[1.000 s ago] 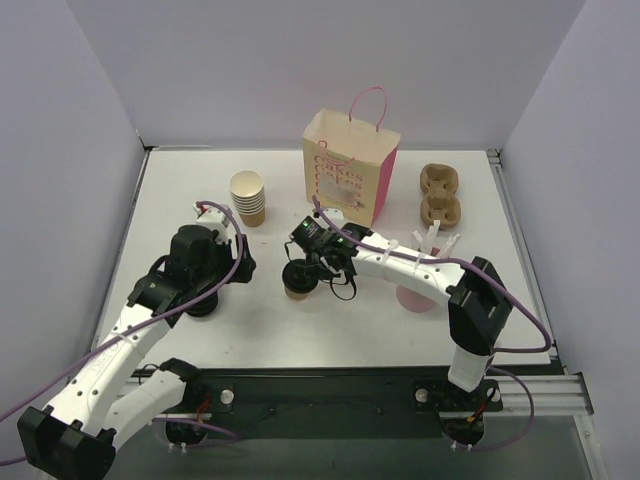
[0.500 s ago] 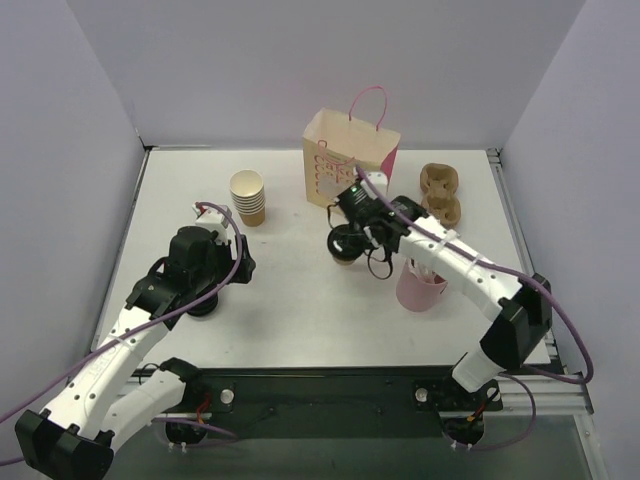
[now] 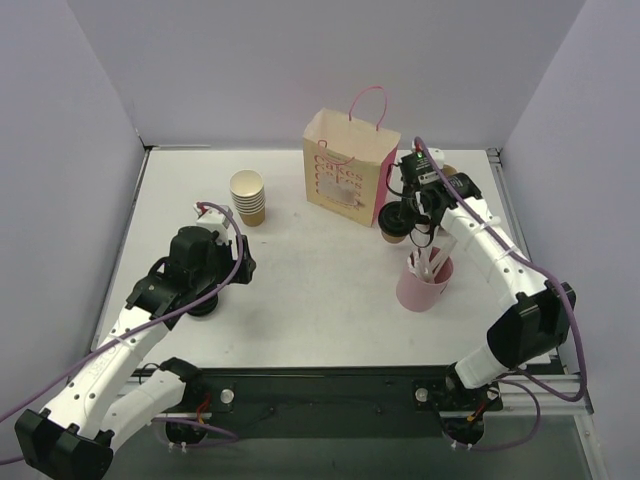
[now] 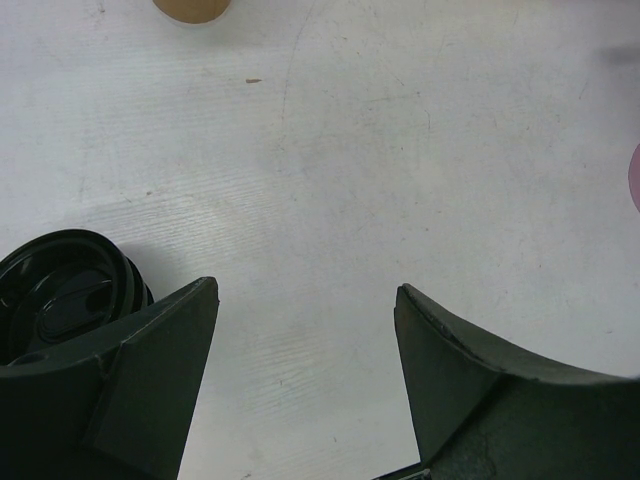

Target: Pack the takeout coffee

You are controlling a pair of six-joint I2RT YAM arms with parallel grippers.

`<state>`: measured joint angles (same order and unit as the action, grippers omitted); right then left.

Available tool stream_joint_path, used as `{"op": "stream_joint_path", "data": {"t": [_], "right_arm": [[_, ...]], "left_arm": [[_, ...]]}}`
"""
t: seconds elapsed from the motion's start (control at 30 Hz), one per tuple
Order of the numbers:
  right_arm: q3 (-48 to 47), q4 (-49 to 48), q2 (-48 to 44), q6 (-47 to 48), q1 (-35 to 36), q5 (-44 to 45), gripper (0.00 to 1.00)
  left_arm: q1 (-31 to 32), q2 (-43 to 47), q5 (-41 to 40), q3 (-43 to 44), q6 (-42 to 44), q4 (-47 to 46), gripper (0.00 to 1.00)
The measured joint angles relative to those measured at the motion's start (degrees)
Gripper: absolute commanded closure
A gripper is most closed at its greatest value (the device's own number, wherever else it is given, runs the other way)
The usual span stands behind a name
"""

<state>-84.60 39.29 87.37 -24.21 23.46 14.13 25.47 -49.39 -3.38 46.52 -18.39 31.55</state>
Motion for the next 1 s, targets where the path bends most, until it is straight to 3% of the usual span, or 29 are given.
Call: {"op": "stream_joint_path", "data": {"t": [0.63, 0.9, 1.0], "right_arm": [[2.9, -5.4, 10.0, 1.9, -5.4, -7.8, 0.94], [3.6, -7.1, 12.8, 1.4, -5.5, -8.2, 0.62], [3.6, -7.2, 12.2, 1.0, -5.7, -8.1, 0.60]], "left_arm": [[0.0, -0.2, 0.6, 0.0, 0.7, 0.0, 0.19], [0.0, -0.1, 0.7, 0.0, 0.7, 0.0, 0.19], [0.1, 0.3, 0.7, 0.0, 0.7, 0.0, 0.19]]}}
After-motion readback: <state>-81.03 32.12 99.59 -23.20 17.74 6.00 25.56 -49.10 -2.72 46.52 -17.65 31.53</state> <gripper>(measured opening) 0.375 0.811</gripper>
